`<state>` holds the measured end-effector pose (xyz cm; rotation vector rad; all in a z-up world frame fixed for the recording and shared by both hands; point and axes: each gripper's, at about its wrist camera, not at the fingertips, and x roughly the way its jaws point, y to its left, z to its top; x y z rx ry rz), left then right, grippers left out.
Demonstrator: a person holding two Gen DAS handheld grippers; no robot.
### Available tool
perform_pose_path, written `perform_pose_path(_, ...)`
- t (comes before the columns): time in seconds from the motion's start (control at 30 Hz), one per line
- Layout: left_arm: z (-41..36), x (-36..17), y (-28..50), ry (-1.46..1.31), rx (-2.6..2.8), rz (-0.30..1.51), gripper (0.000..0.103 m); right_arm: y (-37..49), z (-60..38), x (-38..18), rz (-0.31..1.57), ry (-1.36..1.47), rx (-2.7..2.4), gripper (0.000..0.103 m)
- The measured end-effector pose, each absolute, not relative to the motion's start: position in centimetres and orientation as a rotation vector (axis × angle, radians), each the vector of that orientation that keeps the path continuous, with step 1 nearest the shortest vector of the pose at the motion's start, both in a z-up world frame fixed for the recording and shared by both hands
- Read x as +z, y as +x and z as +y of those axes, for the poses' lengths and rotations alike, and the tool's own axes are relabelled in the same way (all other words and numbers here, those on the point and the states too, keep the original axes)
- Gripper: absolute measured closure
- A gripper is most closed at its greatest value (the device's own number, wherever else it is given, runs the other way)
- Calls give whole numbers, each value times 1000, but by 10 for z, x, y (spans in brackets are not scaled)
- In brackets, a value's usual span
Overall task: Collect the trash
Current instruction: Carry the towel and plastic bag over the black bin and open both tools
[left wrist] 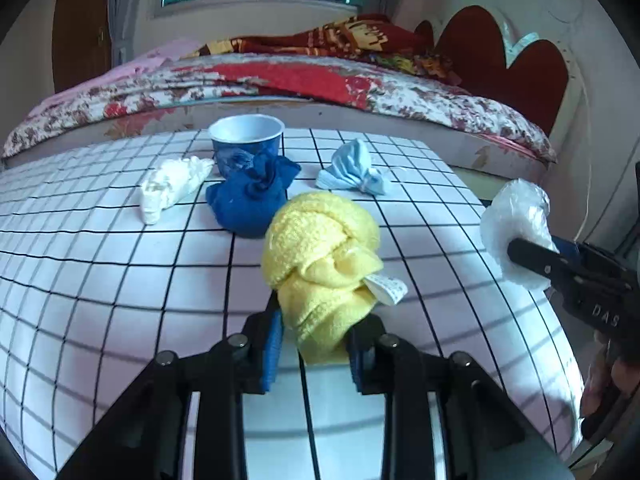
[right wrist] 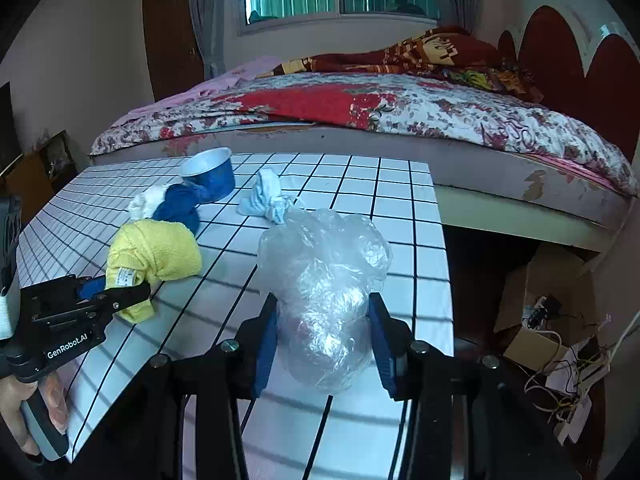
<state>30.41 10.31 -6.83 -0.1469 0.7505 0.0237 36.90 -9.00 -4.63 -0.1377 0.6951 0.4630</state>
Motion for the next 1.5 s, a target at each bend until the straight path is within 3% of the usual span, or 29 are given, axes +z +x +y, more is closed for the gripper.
perform_pose_path(0.93, 53, -39, 149, -74, -55, 641, 75, 192, -158, -12, 588, -61, 349, 59)
perform_pose_path(1.5, -1, -36, 117, -28, -178, 604, 75, 126, -226, -15, 533, -16, 259, 59)
